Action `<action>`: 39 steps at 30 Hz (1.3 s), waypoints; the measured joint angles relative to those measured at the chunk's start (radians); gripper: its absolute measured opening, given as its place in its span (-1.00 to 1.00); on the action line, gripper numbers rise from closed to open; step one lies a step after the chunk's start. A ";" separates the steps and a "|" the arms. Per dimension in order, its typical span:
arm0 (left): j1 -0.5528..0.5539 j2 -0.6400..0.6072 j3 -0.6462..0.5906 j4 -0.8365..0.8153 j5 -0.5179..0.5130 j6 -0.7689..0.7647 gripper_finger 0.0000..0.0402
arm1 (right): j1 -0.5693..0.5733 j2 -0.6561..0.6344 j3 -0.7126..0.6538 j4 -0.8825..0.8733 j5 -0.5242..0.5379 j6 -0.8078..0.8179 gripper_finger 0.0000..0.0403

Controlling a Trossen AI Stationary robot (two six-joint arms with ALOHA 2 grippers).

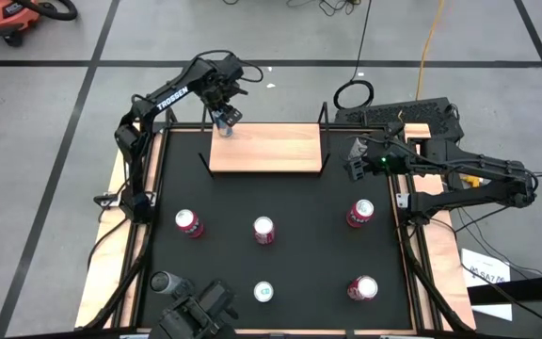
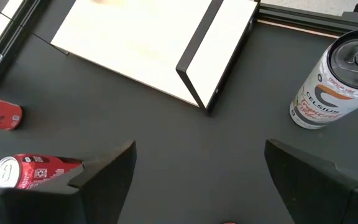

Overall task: Place canned beverage on shelf
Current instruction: Put the top blue soda can on the shelf

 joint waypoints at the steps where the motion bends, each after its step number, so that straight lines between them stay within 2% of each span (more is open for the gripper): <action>1: 0.000 0.000 0.000 0.001 0.000 0.023 0.16 | 0.000 0.000 0.000 0.000 0.000 0.000 0.71; 11: 0.001 0.000 0.000 0.011 0.003 0.205 0.16 | 0.000 0.000 0.000 0.000 -0.002 -0.001 0.71; 21: 0.001 0.000 0.000 0.026 0.031 0.239 0.16 | 0.000 0.000 0.000 0.000 -0.001 0.000 0.71; 29: 0.001 0.000 0.000 0.036 0.033 0.338 0.16 | 0.000 0.000 0.000 0.000 0.001 -0.009 0.71; 36: 0.001 0.000 0.000 0.058 0.055 0.316 0.16 | 0.000 0.000 0.000 0.000 0.001 -0.012 0.71; 39: 0.001 0.000 0.000 0.058 0.062 0.308 0.24 | 0.000 0.000 0.000 0.004 0.002 -0.021 0.71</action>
